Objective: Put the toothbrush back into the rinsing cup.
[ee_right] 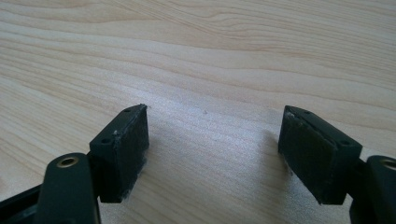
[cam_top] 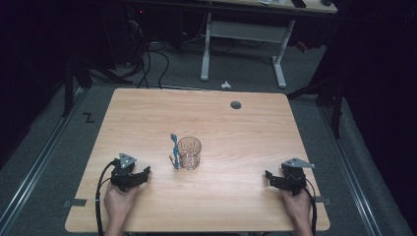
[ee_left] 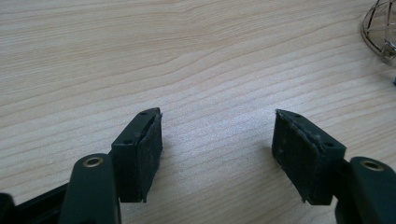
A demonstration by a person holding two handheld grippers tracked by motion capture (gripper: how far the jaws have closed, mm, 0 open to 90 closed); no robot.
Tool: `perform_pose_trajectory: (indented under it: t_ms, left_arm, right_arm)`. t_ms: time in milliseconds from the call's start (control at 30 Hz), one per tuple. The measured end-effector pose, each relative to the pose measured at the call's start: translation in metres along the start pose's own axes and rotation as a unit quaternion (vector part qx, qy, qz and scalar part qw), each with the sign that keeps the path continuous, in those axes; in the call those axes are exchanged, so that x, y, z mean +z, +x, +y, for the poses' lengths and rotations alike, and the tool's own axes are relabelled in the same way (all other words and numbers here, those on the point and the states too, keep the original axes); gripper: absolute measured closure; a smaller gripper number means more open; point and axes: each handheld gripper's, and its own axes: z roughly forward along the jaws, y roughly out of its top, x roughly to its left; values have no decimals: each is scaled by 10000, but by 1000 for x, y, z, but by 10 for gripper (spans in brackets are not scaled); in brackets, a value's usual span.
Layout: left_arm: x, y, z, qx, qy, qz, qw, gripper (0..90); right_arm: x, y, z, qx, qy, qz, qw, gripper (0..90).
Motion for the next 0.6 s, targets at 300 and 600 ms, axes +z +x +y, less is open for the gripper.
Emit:
perform_pose_trajectory:
  t_ms: [300,600]
  left_arm:
    - [0,0,0,7,3,-9,10000,336]
    - [0,0,0,-17,-1,11,10000,344]
  right_arm:
    - [0,0,0,-1,0,0,10000,247]
    - [0,0,0,1,0,0,10000,247]
